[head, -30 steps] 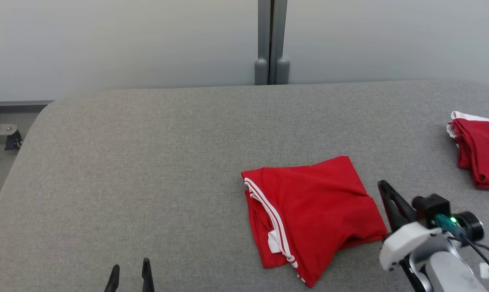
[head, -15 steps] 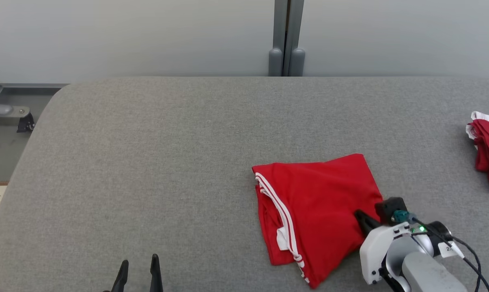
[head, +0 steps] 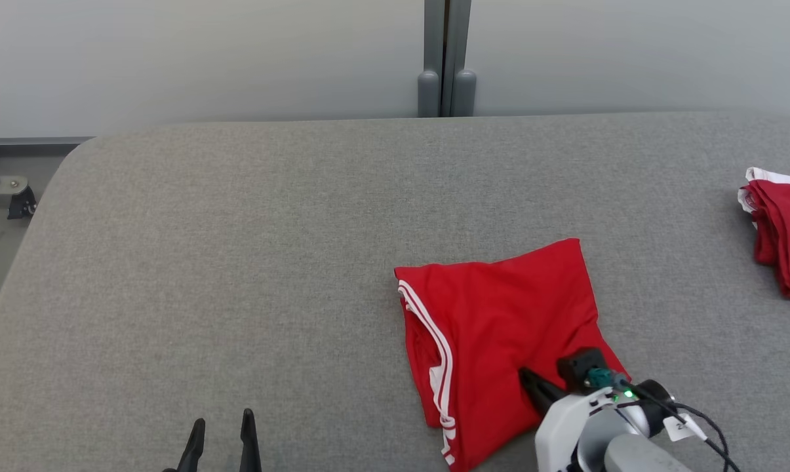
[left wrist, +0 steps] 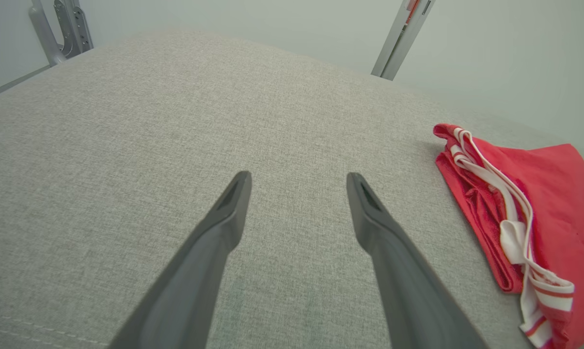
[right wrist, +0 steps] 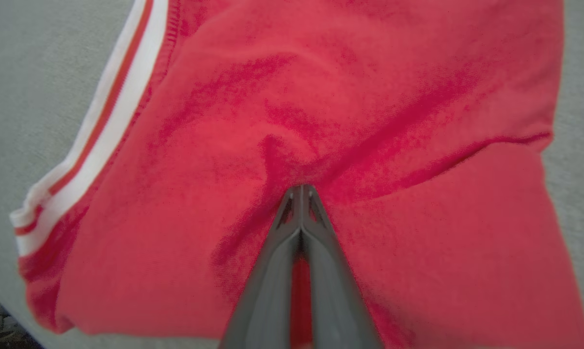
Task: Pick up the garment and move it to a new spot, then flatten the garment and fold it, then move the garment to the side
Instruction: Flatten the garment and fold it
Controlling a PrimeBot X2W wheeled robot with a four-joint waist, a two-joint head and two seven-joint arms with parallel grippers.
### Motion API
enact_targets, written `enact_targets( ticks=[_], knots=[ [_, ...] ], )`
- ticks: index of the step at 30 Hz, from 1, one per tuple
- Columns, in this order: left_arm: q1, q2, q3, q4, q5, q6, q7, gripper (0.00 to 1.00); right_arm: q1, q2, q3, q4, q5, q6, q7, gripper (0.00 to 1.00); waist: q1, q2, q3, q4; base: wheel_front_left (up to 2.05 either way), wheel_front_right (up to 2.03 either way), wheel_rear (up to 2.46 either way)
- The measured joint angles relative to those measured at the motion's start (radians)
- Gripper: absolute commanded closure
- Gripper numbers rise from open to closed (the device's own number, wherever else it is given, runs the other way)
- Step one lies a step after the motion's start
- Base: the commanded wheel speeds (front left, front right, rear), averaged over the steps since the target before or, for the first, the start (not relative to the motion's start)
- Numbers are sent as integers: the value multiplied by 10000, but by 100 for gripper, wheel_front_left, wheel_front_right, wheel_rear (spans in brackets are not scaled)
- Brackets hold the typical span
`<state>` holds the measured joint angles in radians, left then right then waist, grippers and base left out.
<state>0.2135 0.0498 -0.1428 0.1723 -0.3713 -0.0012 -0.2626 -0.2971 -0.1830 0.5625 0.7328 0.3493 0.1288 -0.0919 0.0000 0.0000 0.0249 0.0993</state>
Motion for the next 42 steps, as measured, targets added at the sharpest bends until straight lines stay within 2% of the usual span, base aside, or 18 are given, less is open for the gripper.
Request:
enact_targets(
  ticks=[5,11,16,22,23,24,26,27,28,34,42],
  knots=[
    [-52,0,-50,29,10,2,0,0,-139,495,113,207,-98,17,-127,100,0,0,-53,121,0,0,0],
    [56,0,15,-21,-17,58,0,0,-101,518,-157,190,-146,19,-470,100,0,0,-236,244,0,0,0],
    [169,0,190,-134,-17,61,0,0,252,105,-1321,-213,-153,19,-1168,100,0,0,-417,265,0,0,0],
    [263,0,470,-341,59,0,0,0,1123,-435,-3407,-1220,-815,19,-1655,100,0,0,-622,142,0,0,0],
    [264,0,497,-382,84,-31,0,0,1270,-477,-3758,-1398,-953,19,-1664,97,0,0,-649,124,0,0,0],
    [265,0,527,-405,107,-65,0,0,1491,-489,-4182,-1793,-1118,19,-1672,77,0,0,-680,98,0,0,0],
    [277,0,593,-522,171,-146,0,0,1901,-420,-4922,-2738,-1406,19,-1699,55,0,0,-738,50,0,0,0],
    [285,0,610,-552,215,-167,0,0,2096,-324,-5229,-3085,-1473,19,-1701,16,0,0,-765,38,0,0,0],
    [321,0,650,-604,307,-247,0,0,2686,-176,-5683,-3831,-1764,19,-1707,0,0,0,-823,16,0,0,0],
    [417,0,675,-686,583,-370,0,0,3917,303,-6284,-5122,-1781,19,-1708,0,0,0,-980,44,0,0,0],
    [418,0,577,-750,792,-483,0,0,4463,587,-6514,-5467,-1747,19,-1708,0,0,0,-1006,48,0,0,0]
  ],
)
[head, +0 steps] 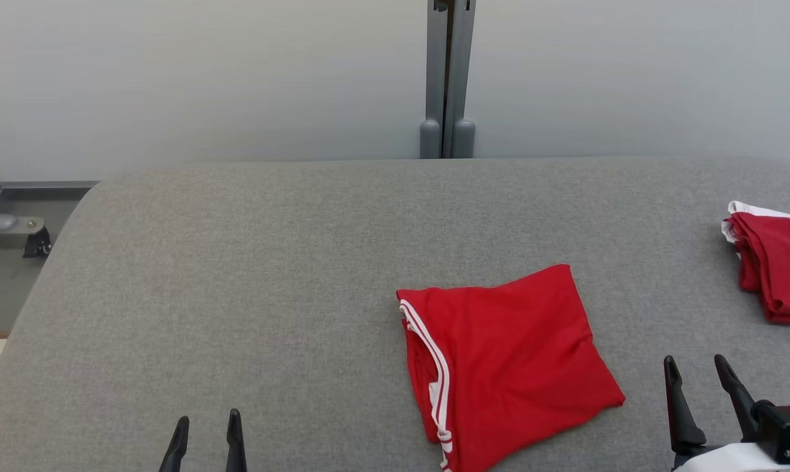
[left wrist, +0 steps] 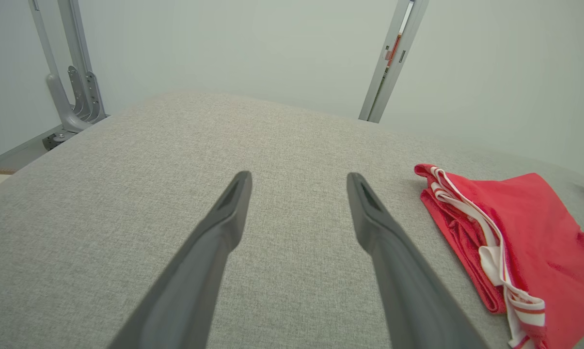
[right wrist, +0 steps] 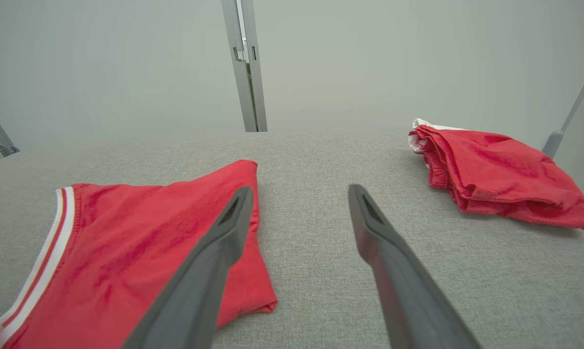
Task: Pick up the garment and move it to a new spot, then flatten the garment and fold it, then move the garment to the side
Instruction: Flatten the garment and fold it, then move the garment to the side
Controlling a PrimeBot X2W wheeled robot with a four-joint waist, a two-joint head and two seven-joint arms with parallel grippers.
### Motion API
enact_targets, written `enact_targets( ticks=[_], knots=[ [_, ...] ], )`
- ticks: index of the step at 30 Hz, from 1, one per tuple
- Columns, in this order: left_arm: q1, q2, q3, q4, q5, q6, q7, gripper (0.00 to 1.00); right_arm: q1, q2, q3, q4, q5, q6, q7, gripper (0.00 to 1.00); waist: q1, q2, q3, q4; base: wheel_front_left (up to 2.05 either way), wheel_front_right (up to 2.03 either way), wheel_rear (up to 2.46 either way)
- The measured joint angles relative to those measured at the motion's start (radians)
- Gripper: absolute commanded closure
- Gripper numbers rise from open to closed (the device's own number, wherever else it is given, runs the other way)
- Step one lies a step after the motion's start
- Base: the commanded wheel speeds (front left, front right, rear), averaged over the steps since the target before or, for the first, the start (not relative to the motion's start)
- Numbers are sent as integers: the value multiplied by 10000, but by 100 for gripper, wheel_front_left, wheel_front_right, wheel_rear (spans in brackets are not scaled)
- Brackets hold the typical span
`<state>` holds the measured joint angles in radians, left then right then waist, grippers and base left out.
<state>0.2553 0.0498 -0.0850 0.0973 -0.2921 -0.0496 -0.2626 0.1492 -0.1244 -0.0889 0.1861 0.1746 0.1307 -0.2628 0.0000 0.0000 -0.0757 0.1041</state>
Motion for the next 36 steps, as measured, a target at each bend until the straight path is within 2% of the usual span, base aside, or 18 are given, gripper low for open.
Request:
enact_targets(
  ticks=[6,8,11,14,17,20,24,29,30,31,36],
  knots=[
    [-13,0,-117,-2,56,-33,0,0,-34,46,-81,161,40,0,2,0,0,0,120,-41,0,0,0],
    [-27,0,-161,0,56,-35,0,0,-246,128,-219,399,380,-2,0,0,0,0,183,-39,0,0,0],
    [-51,0,-255,21,58,-54,0,0,-950,-61,148,1093,840,4,36,0,0,0,299,-49,0,0,0],
    [-103,0,-349,67,73,-90,0,0,-2011,-376,629,1649,1649,2,1342,0,0,0,435,-58,0,0,0],
    [-238,0,-468,109,71,-109,0,0,-3085,-663,1156,2153,2293,2,3116,0,0,0,606,-42,0,0,0],
    [-366,0,-617,142,71,-123,0,0,-3885,-836,1678,2681,2621,2,4460,0,0,0,784,9,0,0,0],
    [-700,-2,-790,182,36,-130,0,0,-4761,-890,1906,3651,2798,0,5331,0,0,0,1072,130,0,0,0],
    [-926,0,-897,236,-40,-121,0,0,-5402,-652,1987,4991,3053,-2,5795,0,0,0,1379,393,0,0,0],
    [-977,0,-913,234,-46,-119,0,0,-5521,-518,1967,5195,3241,-2,5816,12,1,0,1444,437,0,0,0],
    [-1012,0,-938,234,-46,-119,0,0,-5604,-487,2008,5306,3254,0,5793,100,1,0,1495,466,0,0,0],
    [-1175,0,-867,107,-46,-73,0,0,-6343,-535,1847,5545,3605,-2,5081,100,1,0,1754,385,0,0,0]
  ],
)
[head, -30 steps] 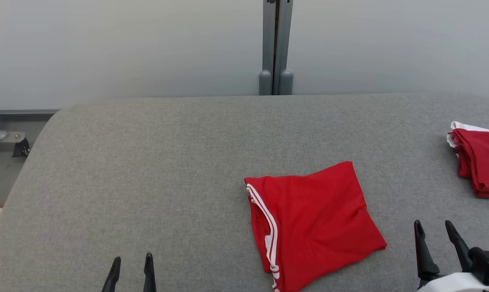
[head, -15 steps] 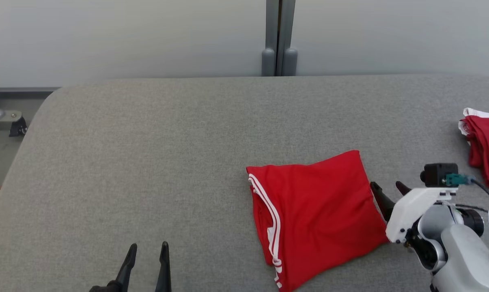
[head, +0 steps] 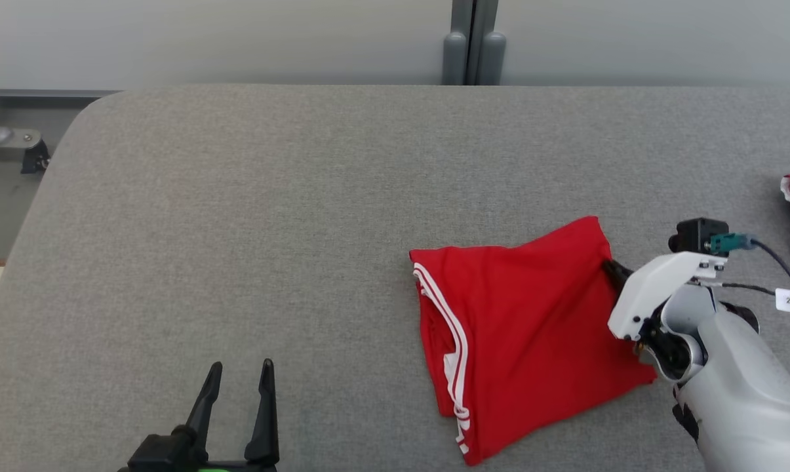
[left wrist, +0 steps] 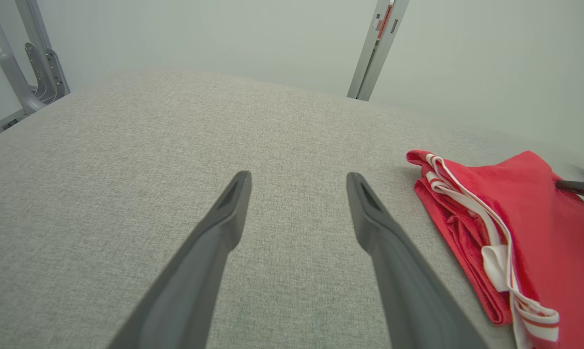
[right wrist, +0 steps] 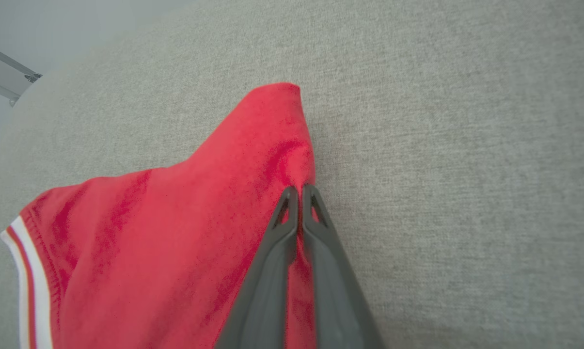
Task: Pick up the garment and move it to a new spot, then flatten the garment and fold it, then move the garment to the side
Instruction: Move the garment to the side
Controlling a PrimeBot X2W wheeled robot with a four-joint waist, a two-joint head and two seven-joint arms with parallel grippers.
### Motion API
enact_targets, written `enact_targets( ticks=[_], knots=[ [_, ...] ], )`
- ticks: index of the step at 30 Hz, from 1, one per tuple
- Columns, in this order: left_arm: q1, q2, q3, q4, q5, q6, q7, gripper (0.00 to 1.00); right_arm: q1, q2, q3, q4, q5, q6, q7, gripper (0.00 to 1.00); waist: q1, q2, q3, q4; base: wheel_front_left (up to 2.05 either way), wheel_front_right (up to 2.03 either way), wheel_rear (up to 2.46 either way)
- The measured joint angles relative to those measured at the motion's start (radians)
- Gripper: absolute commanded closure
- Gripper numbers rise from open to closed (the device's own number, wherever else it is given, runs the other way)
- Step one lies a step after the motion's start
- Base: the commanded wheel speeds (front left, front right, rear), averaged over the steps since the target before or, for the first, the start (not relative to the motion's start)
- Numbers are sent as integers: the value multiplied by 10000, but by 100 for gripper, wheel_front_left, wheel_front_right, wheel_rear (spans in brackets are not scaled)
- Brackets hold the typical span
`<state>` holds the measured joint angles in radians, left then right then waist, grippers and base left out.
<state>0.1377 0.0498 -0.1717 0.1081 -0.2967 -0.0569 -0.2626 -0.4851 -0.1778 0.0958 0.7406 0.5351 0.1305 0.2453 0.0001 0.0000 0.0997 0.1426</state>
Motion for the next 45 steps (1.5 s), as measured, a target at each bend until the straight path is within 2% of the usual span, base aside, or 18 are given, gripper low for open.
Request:
enact_targets(
  ticks=[5,11,18,24,27,28,29,31,36,41,45],
  knots=[
    [-151,0,100,-111,27,-23,0,0,-1114,-426,-155,21,167,10,-314,100,0,0,188,-562,0,0,0],
    [-883,-2,-44,-105,257,-240,-15,0,-2769,-1569,-903,21,217,8,-238,100,0,0,605,-1483,0,0,0],
    [-1251,-6,-176,-150,384,-282,-15,0,-3462,-2424,-1542,-593,203,6,159,100,0,0,1275,-2216,0,0,0],
    [-1278,-6,-128,-44,520,-345,-15,0,-3814,-2690,-2290,-625,-121,6,362,100,0,0,1743,-2488,0,0,0],
    [-1287,-4,-46,-33,535,-357,-15,0,-4014,-2765,-2882,-433,-635,6,228,100,0,0,1857,-2463,0,0,0],
    [-1287,-4,-36,-17,558,-359,-15,0,-4017,-2805,-3099,-305,-943,6,61,54,0,0,1865,-2429,0,0,0],
    [-1286,-4,-36,6,583,-368,-15,0,-4015,-2851,-3267,-169,-1250,6,-15,0,0,0,1864,-2396,0,0,0],
    [-1279,-4,-25,59,600,-368,-15,0,-3911,-2932,-3570,171,-2013,2,-88,0,0,0,1829,-2300,0,0,0],
    [-1125,-4,50,58,523,-307,-15,0,-3231,-2899,-4080,23,-3668,2,-1237,0,0,0,1581,-2130,0,0,0],
    [-760,-4,138,21,418,-245,-15,0,-1958,-2251,-3969,-849,-4544,6,-2510,0,0,0,1164,-2020,0,0,0],
    [-393,-6,286,-23,326,-138,-13,0,-681,-1666,-3697,-1776,-4757,6,-3492,0,0,0,714,-1928,0,0,0]
  ],
)
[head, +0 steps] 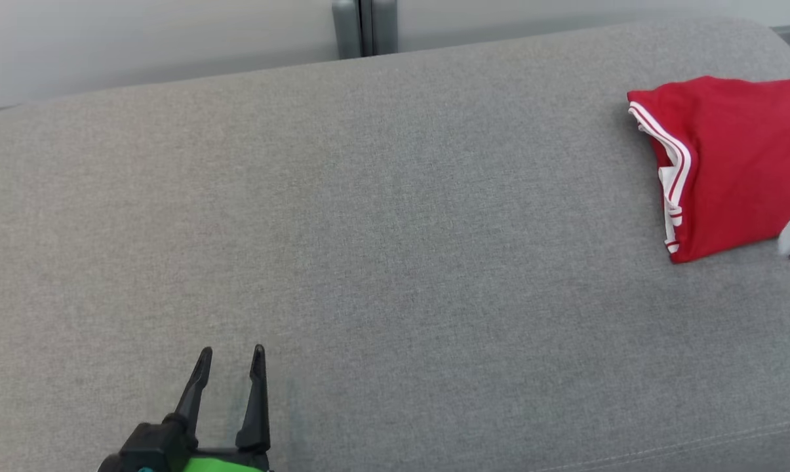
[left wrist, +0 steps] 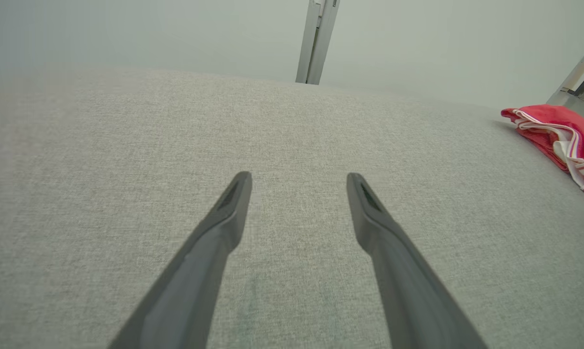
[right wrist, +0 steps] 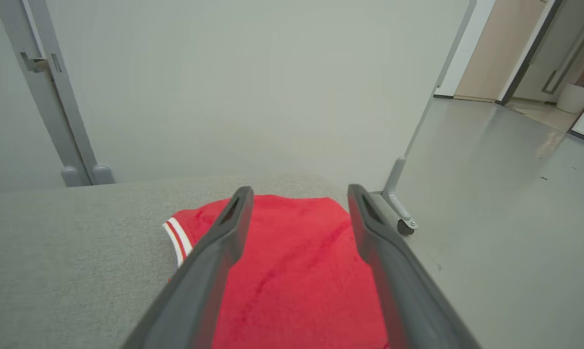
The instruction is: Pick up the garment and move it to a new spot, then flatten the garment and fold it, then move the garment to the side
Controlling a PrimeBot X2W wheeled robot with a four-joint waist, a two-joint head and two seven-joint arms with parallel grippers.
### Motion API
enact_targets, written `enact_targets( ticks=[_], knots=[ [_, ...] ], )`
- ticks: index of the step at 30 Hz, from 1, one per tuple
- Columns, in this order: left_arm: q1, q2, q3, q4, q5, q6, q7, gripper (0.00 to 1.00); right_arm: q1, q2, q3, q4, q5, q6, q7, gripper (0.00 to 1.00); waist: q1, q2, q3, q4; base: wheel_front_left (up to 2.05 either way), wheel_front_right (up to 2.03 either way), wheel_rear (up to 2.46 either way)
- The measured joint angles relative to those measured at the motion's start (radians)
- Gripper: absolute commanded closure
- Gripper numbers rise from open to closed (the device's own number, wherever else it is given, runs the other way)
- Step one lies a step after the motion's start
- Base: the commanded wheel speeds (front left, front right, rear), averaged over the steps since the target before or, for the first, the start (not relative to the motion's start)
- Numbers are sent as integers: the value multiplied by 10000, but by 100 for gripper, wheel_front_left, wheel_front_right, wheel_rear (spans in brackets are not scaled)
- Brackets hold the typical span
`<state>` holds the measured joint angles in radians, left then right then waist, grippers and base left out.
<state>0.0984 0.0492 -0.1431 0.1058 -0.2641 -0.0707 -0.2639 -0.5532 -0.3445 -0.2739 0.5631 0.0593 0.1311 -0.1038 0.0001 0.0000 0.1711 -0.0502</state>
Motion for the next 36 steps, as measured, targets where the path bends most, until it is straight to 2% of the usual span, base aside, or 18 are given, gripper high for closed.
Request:
enact_targets(
  ticks=[6,11,14,17,20,28,29,31,36],
  knots=[
    [580,2,339,-128,-56,267,-2,0,2240,936,756,-1354,48,4,-1241,0,0,0,-796,196,0,0,0],
    [1034,2,602,-205,105,370,-2,0,4194,1774,1384,-2483,236,4,-1536,0,0,0,-1439,459,0,0,0],
    [1109,2,761,-94,119,439,-2,0,5116,2132,1896,-2757,174,4,-1570,0,-1,0,-1701,657,0,0,0],
    [1187,4,846,17,190,439,-2,0,5768,2368,2276,-3081,29,4,-1578,0,-1,0,-1919,824,0,0,0],
    [1192,4,878,111,182,428,-2,0,6244,2617,2196,-3350,-15,4,-1580,0,-1,0,-2100,938,0,0,0],
    [1157,4,759,424,-27,77,-2,0,6713,2918,2117,-3708,-136,4,-1580,0,-1,0,-2297,872,0,0,0],
    [1187,-19,732,591,-40,79,0,100,6728,2932,2115,-3601,-123,6,-1576,100,-1,0,-2302,862,0,0,0],
    [1205,-29,732,736,-69,79,2,100,6752,2970,2113,-3421,-71,6,-1528,100,-1,0,-2300,861,0,0,0],
    [1164,-29,784,802,-976,77,263,100,6693,2986,1994,-3298,890,6,-1195,100,-1,0,-2274,844,0,0,0]
  ],
)
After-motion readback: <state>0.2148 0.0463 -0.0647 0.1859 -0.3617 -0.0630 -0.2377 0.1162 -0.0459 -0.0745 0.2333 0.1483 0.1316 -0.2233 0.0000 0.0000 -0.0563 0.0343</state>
